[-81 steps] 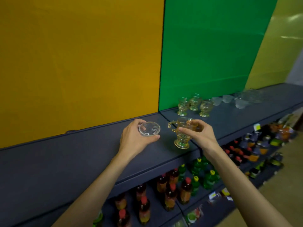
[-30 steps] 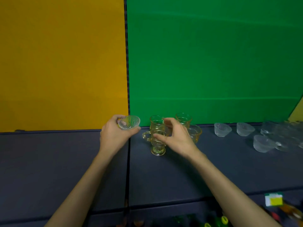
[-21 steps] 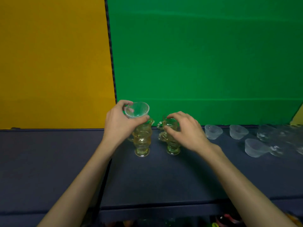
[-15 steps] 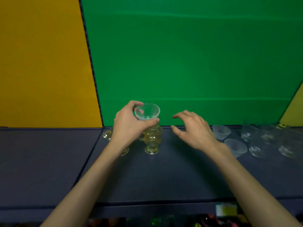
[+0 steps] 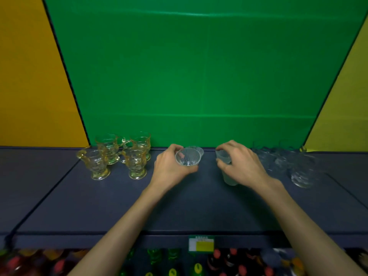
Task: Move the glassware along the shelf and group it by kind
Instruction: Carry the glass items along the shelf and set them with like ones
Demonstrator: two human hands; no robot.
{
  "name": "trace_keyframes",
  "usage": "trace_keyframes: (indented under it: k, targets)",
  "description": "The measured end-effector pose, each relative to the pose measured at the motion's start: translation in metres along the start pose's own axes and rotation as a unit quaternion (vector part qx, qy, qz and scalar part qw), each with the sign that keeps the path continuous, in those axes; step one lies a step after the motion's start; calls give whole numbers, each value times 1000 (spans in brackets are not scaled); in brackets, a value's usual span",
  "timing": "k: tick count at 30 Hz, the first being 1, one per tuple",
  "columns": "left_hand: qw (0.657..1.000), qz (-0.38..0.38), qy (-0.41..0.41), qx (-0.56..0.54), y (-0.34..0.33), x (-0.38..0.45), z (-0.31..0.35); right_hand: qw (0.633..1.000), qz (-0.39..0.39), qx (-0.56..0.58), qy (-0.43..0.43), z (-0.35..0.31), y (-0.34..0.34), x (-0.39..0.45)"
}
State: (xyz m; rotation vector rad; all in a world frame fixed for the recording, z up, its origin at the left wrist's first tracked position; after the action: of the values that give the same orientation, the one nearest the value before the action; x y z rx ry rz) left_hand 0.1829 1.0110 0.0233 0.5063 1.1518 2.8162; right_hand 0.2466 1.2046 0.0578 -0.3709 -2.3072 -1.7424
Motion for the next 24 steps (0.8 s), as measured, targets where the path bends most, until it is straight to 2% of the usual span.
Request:
trace_keyframes:
  k: [17,20,24]
  targets:
    - [995,-94,11,38,-54,0,-20,1000,-9,1,-8,13,2,-13]
    - [991,-88,-44,91,-47,-3,-2,1000,-5,-14,-12,17,7,-13]
    - [971,-18,-184,151,-28,-9,56,999,21,-28,-23,33,21,-12]
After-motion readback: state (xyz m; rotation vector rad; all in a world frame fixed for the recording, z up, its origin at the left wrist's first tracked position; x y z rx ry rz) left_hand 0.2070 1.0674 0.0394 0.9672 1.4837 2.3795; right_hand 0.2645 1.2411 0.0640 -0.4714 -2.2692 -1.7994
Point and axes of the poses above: each hand's wrist, its own x-axis towards the middle knuckle, its own y-axis out of the back of the hand, z = x × y, the point moved 8 cm from there along x, towards the middle knuckle, and after that the axes turned 6 degrees about x, right-handed, at the moved point
